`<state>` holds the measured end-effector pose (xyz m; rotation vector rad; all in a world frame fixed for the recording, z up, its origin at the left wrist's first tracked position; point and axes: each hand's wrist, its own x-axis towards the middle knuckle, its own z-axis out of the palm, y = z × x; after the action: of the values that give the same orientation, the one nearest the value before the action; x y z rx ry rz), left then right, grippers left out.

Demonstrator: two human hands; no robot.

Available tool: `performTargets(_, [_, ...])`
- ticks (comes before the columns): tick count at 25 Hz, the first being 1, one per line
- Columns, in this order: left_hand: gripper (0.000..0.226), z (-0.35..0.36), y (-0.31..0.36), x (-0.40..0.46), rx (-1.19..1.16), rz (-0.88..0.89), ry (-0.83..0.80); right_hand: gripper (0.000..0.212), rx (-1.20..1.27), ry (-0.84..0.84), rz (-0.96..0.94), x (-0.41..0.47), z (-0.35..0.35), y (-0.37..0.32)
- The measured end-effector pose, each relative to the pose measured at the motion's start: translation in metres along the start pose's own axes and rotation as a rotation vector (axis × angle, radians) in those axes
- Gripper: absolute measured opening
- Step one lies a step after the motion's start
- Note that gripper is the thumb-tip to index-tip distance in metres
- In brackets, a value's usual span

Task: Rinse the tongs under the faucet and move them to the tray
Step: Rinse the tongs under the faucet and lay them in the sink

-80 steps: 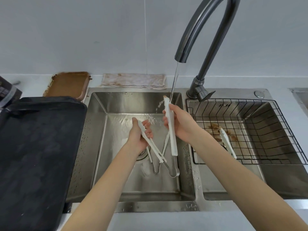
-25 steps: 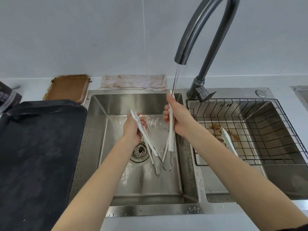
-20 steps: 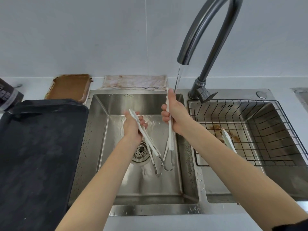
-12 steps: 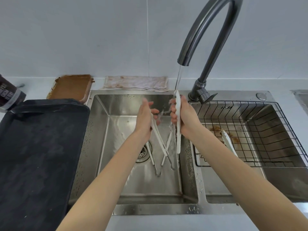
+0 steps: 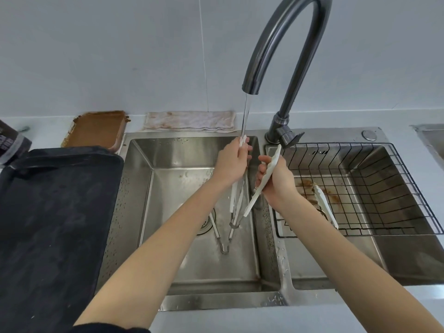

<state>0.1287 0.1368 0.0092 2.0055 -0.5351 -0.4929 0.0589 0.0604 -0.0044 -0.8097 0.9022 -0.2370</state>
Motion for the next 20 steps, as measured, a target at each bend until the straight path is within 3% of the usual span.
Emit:
performTargets(4, [0.033, -0.002, -0.007, 0.006, -0.059, -0.038, 0.042, 0.049, -0.065, -0.006, -0.037, -0.005, 0.006, -0.002])
performTargets(9, [0.028, -0.017, -0.024, 0.008, -0.420, -0.259, 0.215, 0.052, -0.155, -0.076, -0.173, -0.003, 0.022, -0.008])
performTargets(16, [0.018, -0.025, -0.049, -0.007, -0.612, -0.406, 0.256, 0.023, -0.586, -0.102, -0.620, -0.005, 0.059, -0.006])
performTargets(18, [0.016, -0.026, -0.050, -0.008, -0.623, -0.425, 0.233, 0.011, -0.666, -0.120, -0.659, -0.003, 0.065, -0.007])
performTargets(20, [0.011, -0.030, -0.053, -0.009, -0.609, -0.429, 0.173, 0.016, -0.685, -0.100, -0.672, 0.001, 0.070, -0.011])
